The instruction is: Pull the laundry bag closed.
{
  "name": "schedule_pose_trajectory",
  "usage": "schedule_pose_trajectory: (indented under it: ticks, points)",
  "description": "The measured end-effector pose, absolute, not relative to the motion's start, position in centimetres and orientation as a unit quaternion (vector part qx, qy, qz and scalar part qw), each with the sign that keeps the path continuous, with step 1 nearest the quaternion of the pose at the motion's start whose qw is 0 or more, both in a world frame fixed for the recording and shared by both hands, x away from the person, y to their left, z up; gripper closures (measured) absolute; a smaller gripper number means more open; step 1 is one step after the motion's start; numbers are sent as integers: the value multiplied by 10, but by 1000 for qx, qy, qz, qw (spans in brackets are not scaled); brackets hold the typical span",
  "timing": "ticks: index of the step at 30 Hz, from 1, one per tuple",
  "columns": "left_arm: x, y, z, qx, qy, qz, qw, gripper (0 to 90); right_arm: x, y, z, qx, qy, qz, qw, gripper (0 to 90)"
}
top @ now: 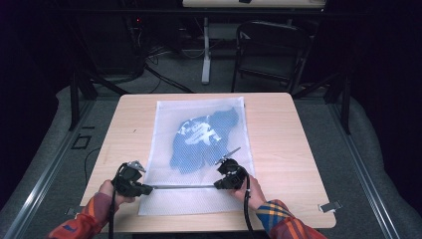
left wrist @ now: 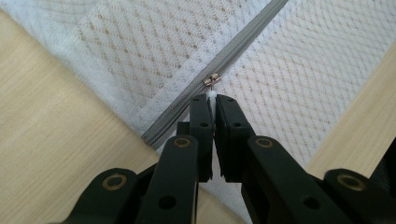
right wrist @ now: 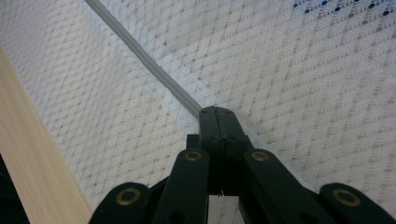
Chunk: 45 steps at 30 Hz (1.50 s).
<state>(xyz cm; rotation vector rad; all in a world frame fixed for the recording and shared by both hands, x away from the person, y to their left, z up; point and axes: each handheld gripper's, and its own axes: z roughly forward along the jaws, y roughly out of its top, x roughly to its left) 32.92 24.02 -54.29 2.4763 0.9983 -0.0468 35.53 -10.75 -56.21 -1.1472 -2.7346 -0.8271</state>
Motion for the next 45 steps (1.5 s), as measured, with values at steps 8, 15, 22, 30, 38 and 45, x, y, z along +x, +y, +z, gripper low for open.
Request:
schedule_pose_trajectory:
  ticks: [8, 15, 22, 30, 38, 45]
  points:
    - [326, 249, -542, 898, 371, -14, 238, 862, 355, -107, -562, -371, -888, -270, 29, 900]
    - [325, 257, -541, 894, 379, -14, 240, 862, 355, -107, -562, -371, -889, -269, 30, 900]
    - [322, 265, -540, 890, 385, -15, 243, 861, 355, -107, -562, -371, -889, -269, 30, 900]
    - [320, 281, -543, 884, 412, 14, 221, 900, 355, -107, -562, -369, -889, -269, 30, 900]
    - [315, 287, -543, 881, 415, 20, 226, 900, 355, -106, -561, -371, -890, -265, 30, 900]
    - [317, 285, -541, 879, 416, 20, 233, 799, 356, -109, -562, -374, -886, -271, 41, 900]
